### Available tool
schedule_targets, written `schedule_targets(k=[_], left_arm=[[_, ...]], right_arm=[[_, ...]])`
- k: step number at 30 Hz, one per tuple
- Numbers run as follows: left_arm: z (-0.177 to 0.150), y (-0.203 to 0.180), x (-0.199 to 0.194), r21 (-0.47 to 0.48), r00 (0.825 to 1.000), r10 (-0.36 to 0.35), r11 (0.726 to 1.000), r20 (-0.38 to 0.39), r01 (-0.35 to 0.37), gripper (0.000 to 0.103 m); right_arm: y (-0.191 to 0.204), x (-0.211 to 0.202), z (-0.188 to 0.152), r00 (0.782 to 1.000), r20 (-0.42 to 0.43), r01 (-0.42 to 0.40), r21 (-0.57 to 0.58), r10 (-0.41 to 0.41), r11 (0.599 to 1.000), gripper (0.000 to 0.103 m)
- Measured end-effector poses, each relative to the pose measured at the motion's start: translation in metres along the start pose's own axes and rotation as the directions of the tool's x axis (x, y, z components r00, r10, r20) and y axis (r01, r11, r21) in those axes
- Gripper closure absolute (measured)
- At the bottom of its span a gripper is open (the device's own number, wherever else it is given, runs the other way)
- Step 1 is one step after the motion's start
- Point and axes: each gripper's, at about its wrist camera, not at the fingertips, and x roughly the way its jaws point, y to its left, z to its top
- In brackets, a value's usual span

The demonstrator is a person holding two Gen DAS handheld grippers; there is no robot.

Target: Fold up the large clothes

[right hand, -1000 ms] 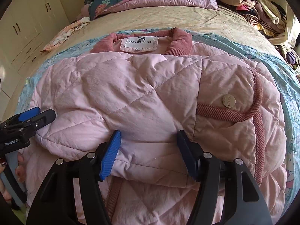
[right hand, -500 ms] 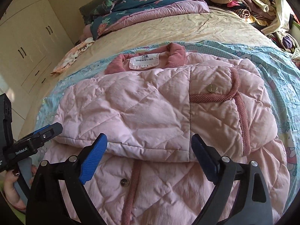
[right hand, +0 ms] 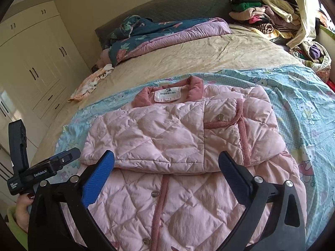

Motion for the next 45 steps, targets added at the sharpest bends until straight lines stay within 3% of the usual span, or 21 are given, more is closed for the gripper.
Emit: schedule_targets(k=[28, 45], left_arm=[[-0.023, -0.014, -0.08, 0.015, 0.993, -0.025, 1.0, 0.115, 0.023, 0.008], [-0.07, -0.014, -0.101, 0.048, 0.991, 0.011, 0.999, 0.132, -0.017, 0.008]], right_arm=[[0.011, -0.106, -0.017, 0.991, 0.135, -0.019, -0.025, 0.022, 1.0, 0.004], [0.013, -0.142, -0.054, 0.989, 0.15, -0.011, -0.064, 0.02, 0.998, 0.004]])
